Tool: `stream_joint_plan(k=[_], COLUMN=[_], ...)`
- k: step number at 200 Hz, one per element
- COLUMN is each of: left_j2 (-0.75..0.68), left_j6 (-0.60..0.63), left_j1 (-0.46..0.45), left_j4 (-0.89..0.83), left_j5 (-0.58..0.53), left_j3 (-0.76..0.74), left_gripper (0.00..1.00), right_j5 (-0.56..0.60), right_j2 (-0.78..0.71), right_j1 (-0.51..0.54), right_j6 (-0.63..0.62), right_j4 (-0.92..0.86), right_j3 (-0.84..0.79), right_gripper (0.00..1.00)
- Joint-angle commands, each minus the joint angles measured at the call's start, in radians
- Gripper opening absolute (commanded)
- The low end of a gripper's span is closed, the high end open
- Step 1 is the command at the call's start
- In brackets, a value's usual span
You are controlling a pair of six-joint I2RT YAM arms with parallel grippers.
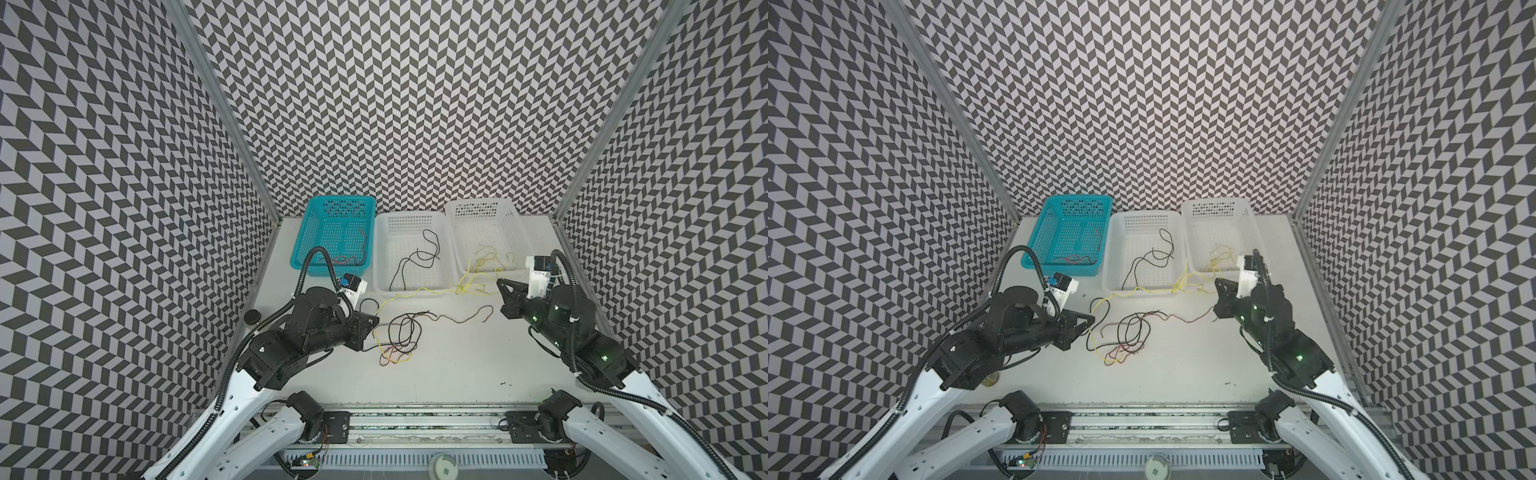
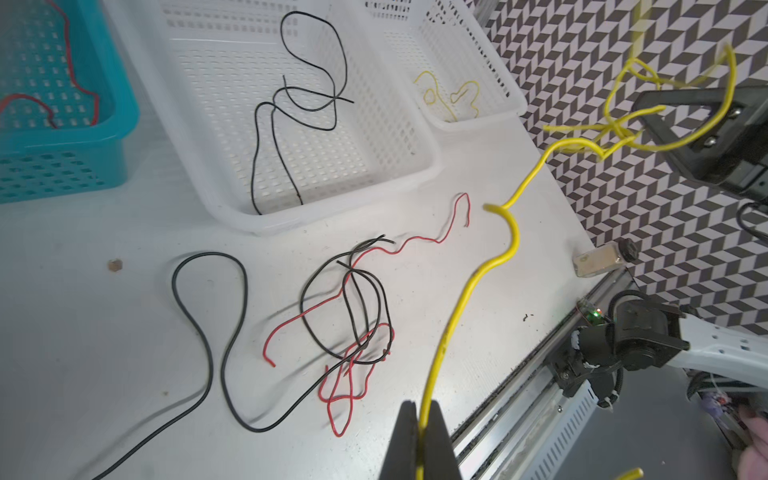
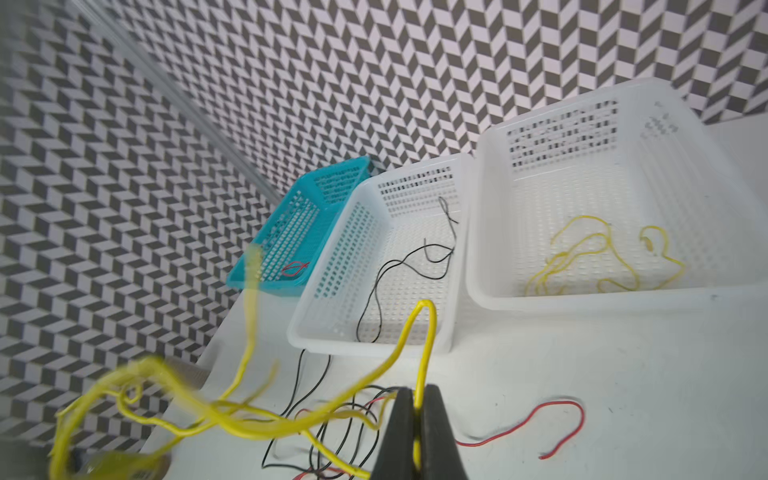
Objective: Untangle the cables
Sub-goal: 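Carry the yellow wire with the right gripper to the farthest white basket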
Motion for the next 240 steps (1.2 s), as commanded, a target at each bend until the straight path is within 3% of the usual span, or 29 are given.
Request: stream_joint_plan(k=[1,24,47,65,90,141,202,240], left_j2=[-0.018,-0.012,-0.028,-0.068,-0.105,-0.076,-0.061,-0.046], left_j6=[0.013,0.018,0.024,0.002,-0.023,-0.002,0.042,0.045], left_j1=[0.044,0.069,0.093,0.126,0.137,0.138,0.134,0.121], left_j4=[-0.101,-0.112,-0.149,-0.141,-0.078,-0.071,-0.029,0.016], left_j5=[-0.076,-0.061,-0.139,-0.174,-0.071,0.03,0.142,0.154], left_j3=[0.043,0.055,0.092,0.116,0.126,0.176,0.103,0.045], left_gripper=[0.0,0.0,0.0,0.0,0.0,0.0,0.0,0.0], right_j5=[-0.041,-0.053,-0.015,-0.093,-0.266,-0.256,-0.251,-0.242], right_j2=[-0.021,-0.036,-0.026,0.0,0.022,0.028,0.038,0.082], right_j1=[-0.098,-0.151,-0.237,-0.34,-0.449,-0.455,-0.455,-0.454], right_j6=[0.044,0.028,0.018,0.058,0.095,0.084,0.103,0.12], right_j4=[-0.047,-0.091,-0.162,-0.185,-0.135,-0.121,-0.113,-0.052], right_j3=[-0.018,-0.02,-0.005,-0.017,-0.062,-0.052,-0.024,0.022], right_gripper=[0.0,0.0,0.0,0.0,0.0,0.0,0.0,0.0])
